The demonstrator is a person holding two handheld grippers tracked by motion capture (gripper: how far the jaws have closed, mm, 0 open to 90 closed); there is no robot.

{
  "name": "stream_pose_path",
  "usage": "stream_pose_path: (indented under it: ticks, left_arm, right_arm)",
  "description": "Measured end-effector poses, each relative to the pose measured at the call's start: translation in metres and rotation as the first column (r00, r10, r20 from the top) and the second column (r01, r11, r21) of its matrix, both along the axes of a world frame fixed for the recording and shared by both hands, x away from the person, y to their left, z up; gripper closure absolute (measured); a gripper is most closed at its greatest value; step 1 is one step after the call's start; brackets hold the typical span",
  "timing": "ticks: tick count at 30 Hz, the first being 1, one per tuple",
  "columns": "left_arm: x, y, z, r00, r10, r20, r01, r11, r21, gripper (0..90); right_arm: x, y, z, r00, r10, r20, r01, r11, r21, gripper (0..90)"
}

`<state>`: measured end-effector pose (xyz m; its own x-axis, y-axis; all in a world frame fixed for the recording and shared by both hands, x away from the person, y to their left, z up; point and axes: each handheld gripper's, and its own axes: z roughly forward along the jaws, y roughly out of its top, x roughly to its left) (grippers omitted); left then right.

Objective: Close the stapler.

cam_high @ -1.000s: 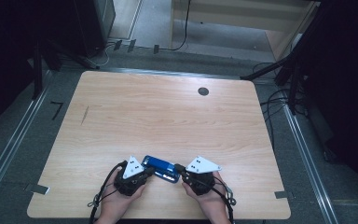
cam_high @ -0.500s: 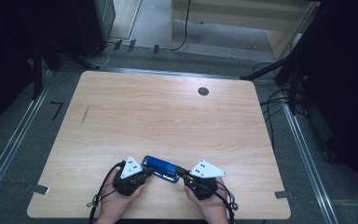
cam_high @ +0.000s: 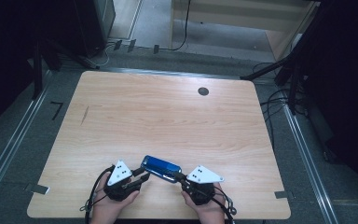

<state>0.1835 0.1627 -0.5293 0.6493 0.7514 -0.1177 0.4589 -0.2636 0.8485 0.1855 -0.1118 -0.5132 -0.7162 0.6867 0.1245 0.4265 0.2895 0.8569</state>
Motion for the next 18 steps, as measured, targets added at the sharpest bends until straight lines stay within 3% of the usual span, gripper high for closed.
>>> stream_pose_path:
  ticks: [8, 14, 18]
  left_arm:
    - [0.0, 0.035, 0.006, 0.9961, 0.082, 0.033, -0.08, 0.9958, -0.044, 36.0]
    - [-0.001, 0.062, 0.009, 0.9795, 0.2, 0.023, -0.2, 0.9796, -0.019, 14.6]
    - [-0.005, 0.079, 0.013, 0.9684, 0.247, 0.035, -0.246, 0.9689, -0.028, 11.5]
  right_arm:
    - [-0.002, 0.004, -0.006, 1.0, 0.001, -0.007, -0.001, 1.0, -0.011, 90.0]
    - [-0.002, 0.005, -0.01, 0.9999, -0.006, -0.015, 0.006, 1.0, -0.017, 90.0]
    - [0.0, 0.004, -0.012, 0.9996, -0.018, -0.024, 0.017, 1.0, -0.012, 90.0]
